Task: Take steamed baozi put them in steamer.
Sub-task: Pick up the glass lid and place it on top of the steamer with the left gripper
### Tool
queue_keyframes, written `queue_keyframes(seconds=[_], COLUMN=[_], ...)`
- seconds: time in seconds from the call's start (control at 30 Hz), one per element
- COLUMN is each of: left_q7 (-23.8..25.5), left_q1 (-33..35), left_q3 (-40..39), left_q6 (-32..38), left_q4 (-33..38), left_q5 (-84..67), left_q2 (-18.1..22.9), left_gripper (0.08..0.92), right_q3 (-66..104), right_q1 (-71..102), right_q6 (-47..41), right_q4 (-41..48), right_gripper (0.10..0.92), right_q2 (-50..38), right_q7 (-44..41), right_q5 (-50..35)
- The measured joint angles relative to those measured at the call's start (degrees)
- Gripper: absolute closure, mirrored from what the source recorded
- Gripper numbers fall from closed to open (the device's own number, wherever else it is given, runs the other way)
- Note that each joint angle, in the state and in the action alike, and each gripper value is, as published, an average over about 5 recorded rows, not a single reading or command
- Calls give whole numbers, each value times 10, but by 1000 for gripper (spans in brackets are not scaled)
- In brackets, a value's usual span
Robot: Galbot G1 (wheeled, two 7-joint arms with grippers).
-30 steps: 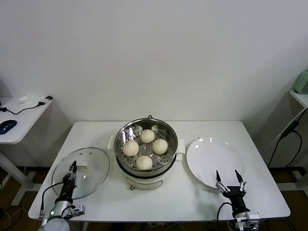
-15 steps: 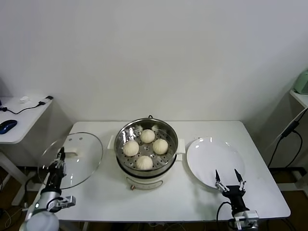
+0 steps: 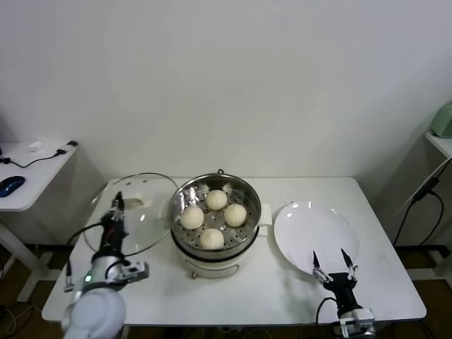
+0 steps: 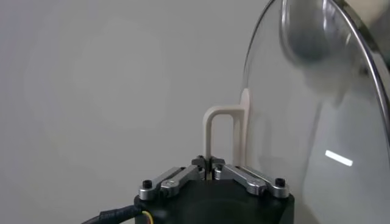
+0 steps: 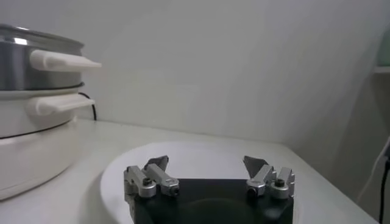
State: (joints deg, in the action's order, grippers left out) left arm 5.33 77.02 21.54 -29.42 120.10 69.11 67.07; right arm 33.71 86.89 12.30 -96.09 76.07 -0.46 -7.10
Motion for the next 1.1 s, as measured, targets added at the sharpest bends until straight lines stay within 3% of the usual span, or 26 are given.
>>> queue_keyframes(seconds=[0.23, 0.53, 1.1], left_q7=[56, 78, 84], left_q1=[-57, -109, -148], left_q3=[-116, -216, -264], left_q6=[-65, -98, -119], left_q4=[6, -31, -109], left_q5=[80, 167, 217], left_q2=[53, 122, 163], left_gripper=[867, 867, 867], right_q3=[1, 4, 13], right_q1=[6, 16, 23], right_q6=[13, 38, 65], right_q4=[8, 17, 13], right_gripper=[202, 203, 203], right_q2=[-1, -1, 4], right_q7=[3, 10, 25], right_q5=[2, -2, -5])
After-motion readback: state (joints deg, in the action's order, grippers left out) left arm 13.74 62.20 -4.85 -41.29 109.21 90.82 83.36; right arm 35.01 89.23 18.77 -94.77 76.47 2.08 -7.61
